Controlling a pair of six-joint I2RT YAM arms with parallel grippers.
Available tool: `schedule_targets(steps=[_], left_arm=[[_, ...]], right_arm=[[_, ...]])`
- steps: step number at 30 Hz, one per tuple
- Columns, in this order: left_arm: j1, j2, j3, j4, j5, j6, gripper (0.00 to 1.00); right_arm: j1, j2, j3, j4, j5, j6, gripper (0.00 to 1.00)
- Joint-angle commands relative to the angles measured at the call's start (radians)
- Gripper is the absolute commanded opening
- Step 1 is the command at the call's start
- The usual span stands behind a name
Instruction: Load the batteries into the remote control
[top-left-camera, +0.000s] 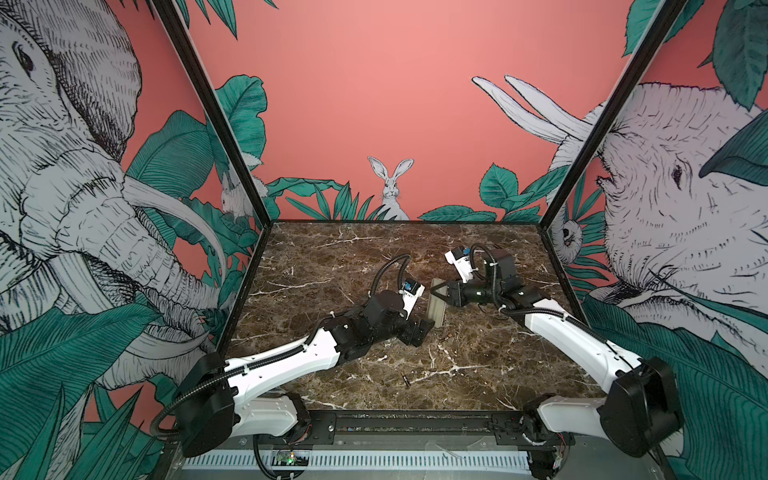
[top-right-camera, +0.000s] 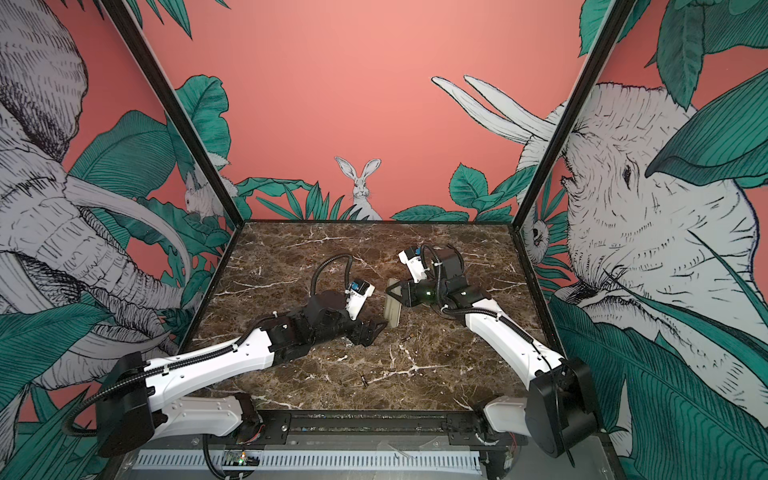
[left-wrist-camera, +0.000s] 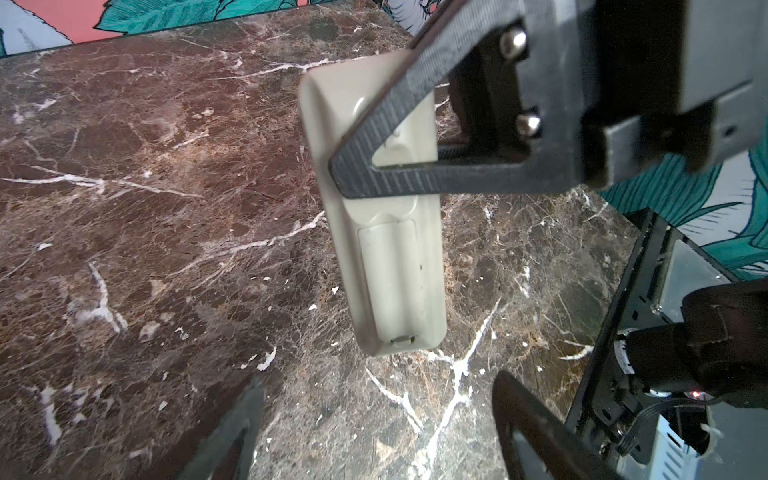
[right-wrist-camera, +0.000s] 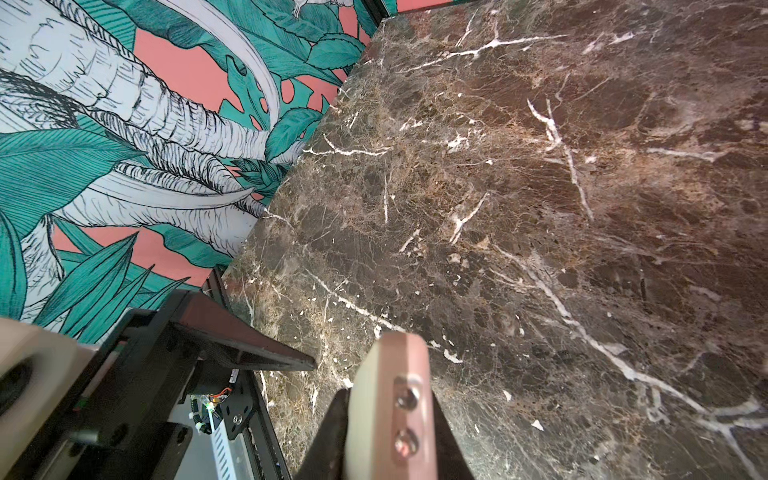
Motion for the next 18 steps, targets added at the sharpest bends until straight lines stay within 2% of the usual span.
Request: schedule_targets(steps=[1,9,18], left_arm=[[0.004,0.012,-0.001,0.068,0.046,-0.036,0.82],[0.01,0.066,0.027,0.087,0.056,-0.087,0.76],[0.028,0.104,0.105,-0.013,0.038,-0.153,0.7]], right_arm=[[0.008,0.0,0.018,0.009,0.01,-0.024,0.0],[0.01,-0.006,0.018,0.001,0.026,-0.027,0.0],[0.011,-0.004,0.028,-0.017,0.038,-0.028,0.0]])
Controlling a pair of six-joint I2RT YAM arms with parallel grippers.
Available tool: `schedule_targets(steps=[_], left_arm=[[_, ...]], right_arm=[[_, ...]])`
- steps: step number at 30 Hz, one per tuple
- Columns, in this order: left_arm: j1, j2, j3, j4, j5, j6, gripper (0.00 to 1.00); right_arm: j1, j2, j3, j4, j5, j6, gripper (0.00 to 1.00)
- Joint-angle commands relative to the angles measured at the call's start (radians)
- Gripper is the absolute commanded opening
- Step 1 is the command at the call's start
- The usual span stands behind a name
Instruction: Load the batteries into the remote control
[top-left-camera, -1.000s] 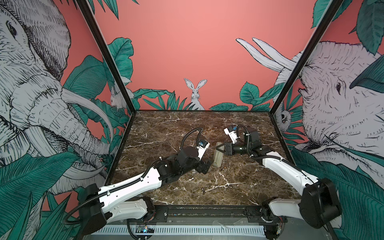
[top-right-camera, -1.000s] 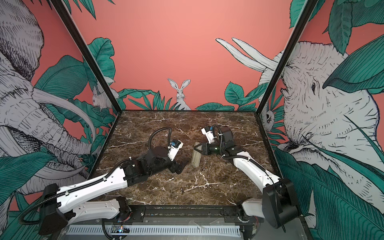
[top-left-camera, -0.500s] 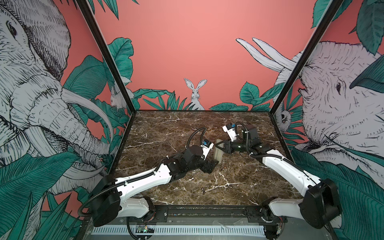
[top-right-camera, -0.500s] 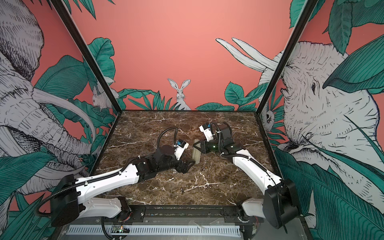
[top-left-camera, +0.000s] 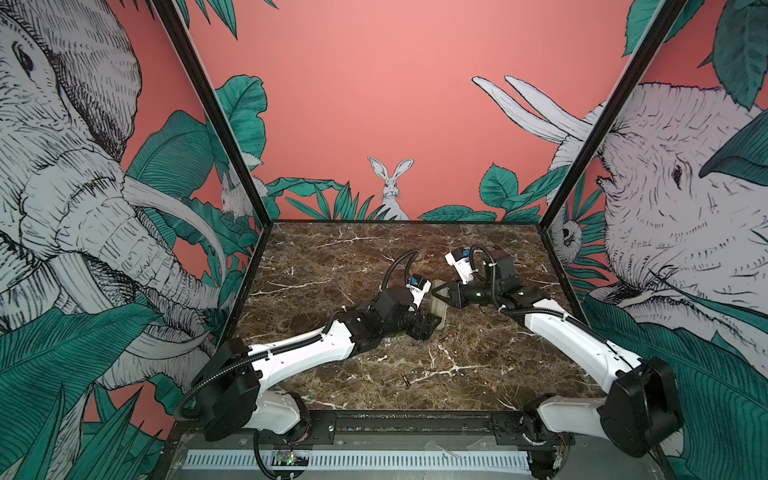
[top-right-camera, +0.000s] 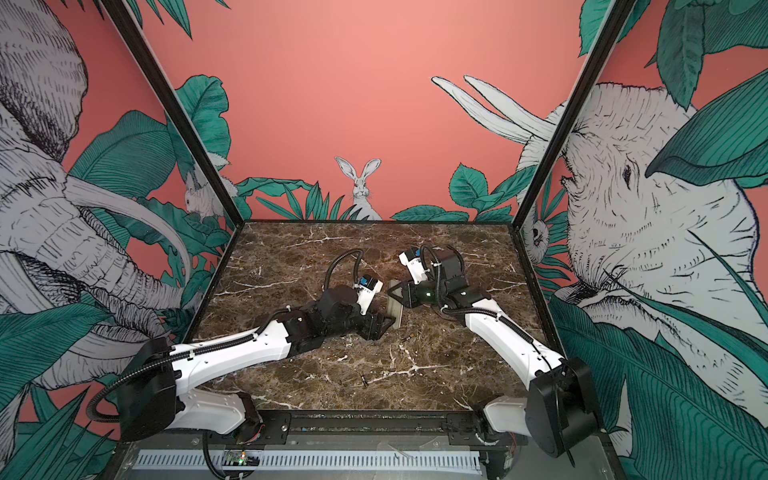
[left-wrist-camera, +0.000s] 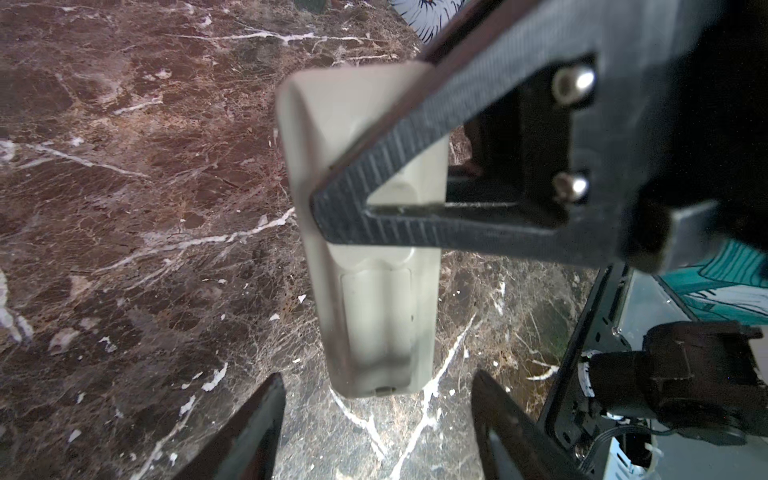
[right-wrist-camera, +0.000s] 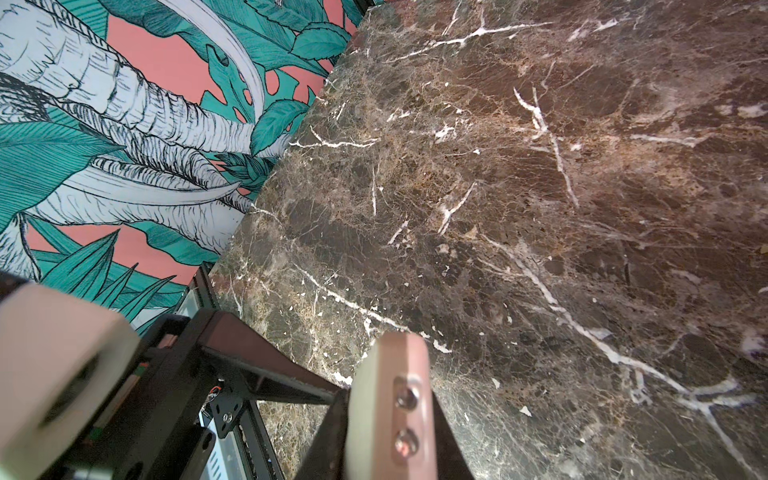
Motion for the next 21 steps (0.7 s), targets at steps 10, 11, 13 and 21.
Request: schedule_targets(steps=[10,11,13,21], left_arm=[[0.011,0.031,0.052,-0.041,0.036,-0.051,0.66],[0.011,0.036,0.053,-0.041,0.039,-0.052,0.66],[0.011,0.045,0.054,-0.041,0.048,-0.056,0.65],[0.011,0.064,0.061,-0.044,0.055,-0.055,0.58]], right_arm=[[0.004,0.002,0.035,0.016,0.003,-0.015,0.0],[0.005,0.003,0.035,0.016,0.003,-0.016,0.0],[0.005,0.003,0.036,0.013,0.003,-0.016,0.0],[0.005,0.008,0.042,0.014,0.007,-0.014,0.0]])
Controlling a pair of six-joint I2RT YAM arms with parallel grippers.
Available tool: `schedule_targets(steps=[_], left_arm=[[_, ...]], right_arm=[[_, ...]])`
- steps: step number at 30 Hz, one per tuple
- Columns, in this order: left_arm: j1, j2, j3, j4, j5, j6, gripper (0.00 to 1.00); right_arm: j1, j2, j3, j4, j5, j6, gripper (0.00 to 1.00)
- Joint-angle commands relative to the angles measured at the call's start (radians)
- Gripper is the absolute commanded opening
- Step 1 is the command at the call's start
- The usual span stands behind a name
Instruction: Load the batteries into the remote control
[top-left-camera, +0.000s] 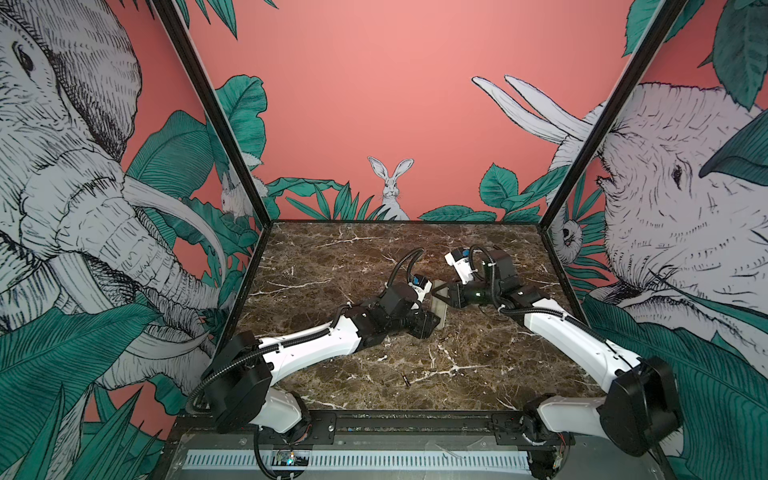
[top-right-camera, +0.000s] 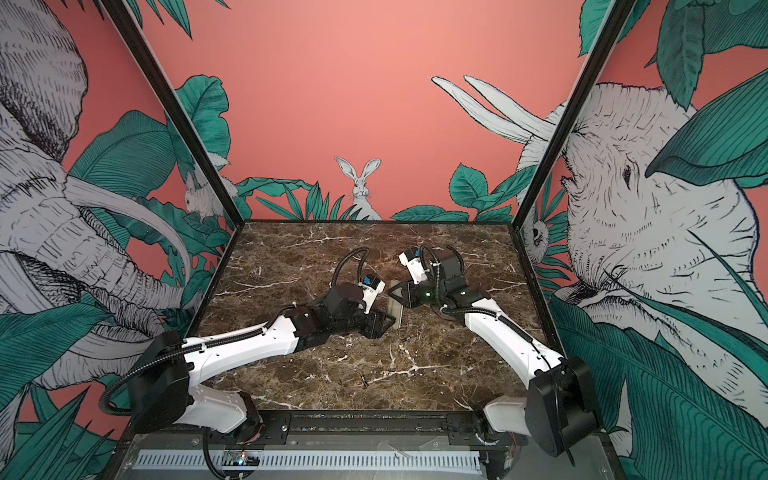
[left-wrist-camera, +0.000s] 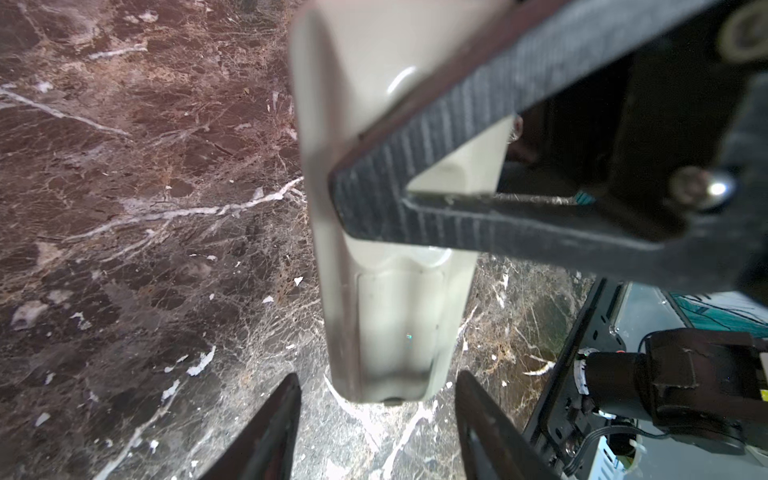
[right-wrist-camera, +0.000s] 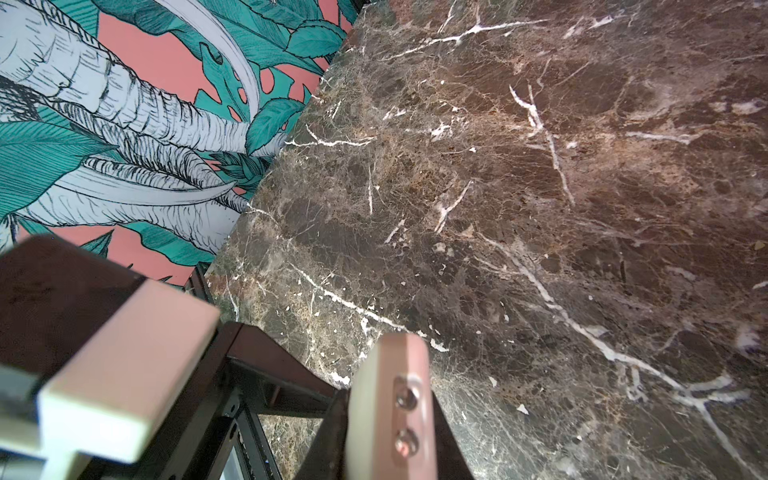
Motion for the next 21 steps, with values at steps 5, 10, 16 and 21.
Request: schedule_targets(steps=[5,10,16,21], left_arm=[[0.004,0.016,0.041,0.006,0.02,-0.013,0.54],[0.004,0.03,0.052,0.01,0.035,-0.013,0.5],[0.004,0.037,0.051,0.009,0.042,-0.022,0.46],[0.003,0.042,0.053,0.01,0.044,-0.027,0.44]], right_arm=[[0.004,0.002,0.038,0.017,0.0,-0.015,0.0],[0.004,0.001,0.035,0.015,0.001,-0.014,0.0],[0.004,-0.002,0.034,0.02,0.004,-0.015,0.0],[0.004,0.0,0.037,0.022,0.004,-0.014,0.0]])
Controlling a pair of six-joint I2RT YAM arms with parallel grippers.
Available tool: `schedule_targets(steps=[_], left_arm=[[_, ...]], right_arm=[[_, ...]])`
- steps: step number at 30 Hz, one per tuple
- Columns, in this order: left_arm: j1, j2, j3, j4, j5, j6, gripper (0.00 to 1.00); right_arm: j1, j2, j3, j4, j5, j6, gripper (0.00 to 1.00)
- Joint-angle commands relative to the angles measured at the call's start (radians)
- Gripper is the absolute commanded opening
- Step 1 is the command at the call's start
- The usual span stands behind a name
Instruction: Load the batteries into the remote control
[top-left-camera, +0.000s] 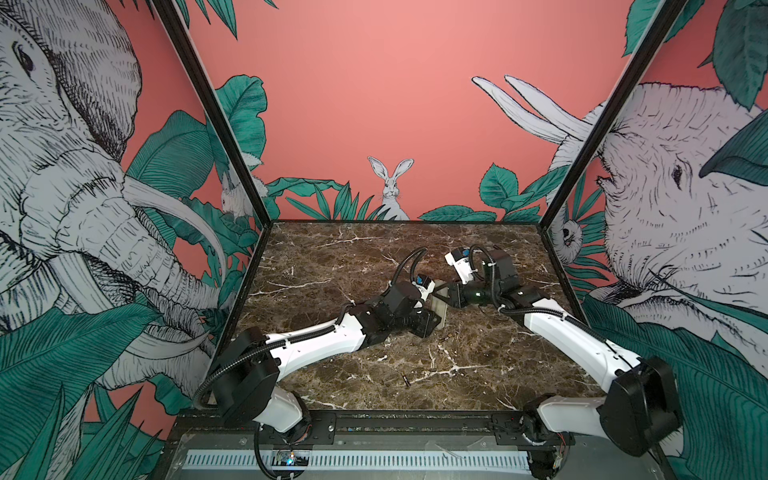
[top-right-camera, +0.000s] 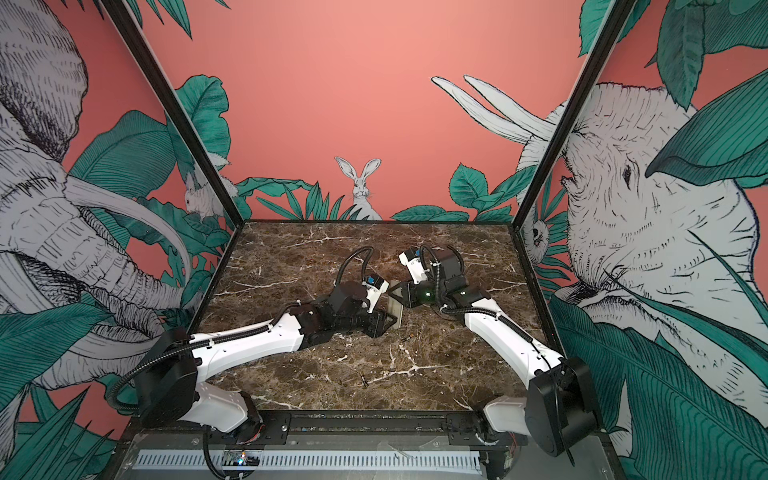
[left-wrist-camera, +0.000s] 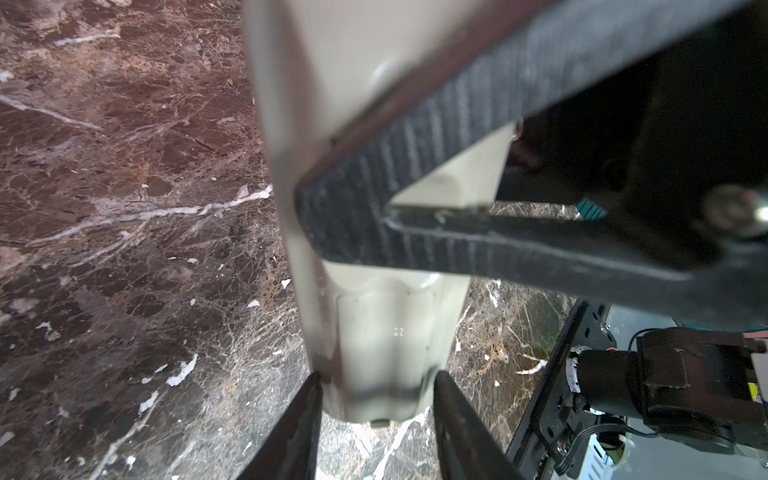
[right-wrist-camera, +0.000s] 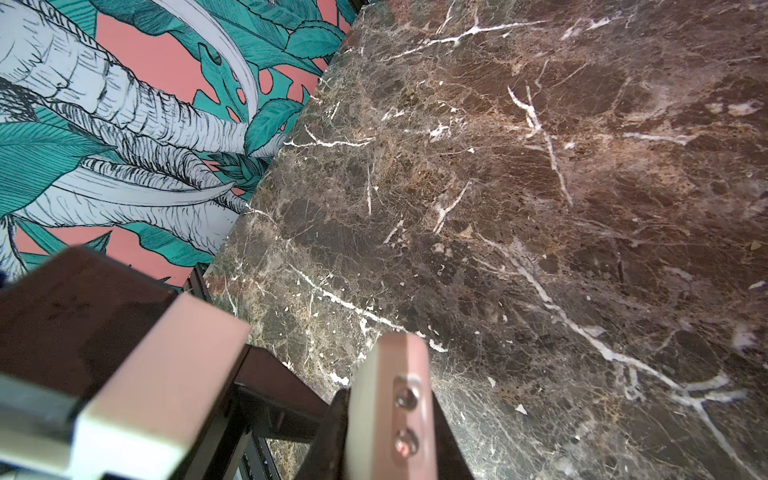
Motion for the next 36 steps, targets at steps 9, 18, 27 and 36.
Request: schedule_targets(steps=[9,18,27,36], left_arm=[[0.004,0.006,0.026,0.01,0.008,-0.016,0.35],[0.004,0.006,0.029,0.006,0.006,-0.016,0.27],[0.004,0.005,0.027,0.003,0.001,-0.016,0.24],[0.004,-0.001,0.024,-0.011,-0.013,-0.014,0.22]], right_arm=[[0.004,0.0,0.037,0.023,0.005,-0.012,0.0],[0.005,0.0,0.035,0.022,0.013,-0.015,0.0],[0.005,0.003,0.04,0.018,0.023,-0.018,0.0],[0.004,0.002,0.045,0.017,0.046,-0.02,0.0]])
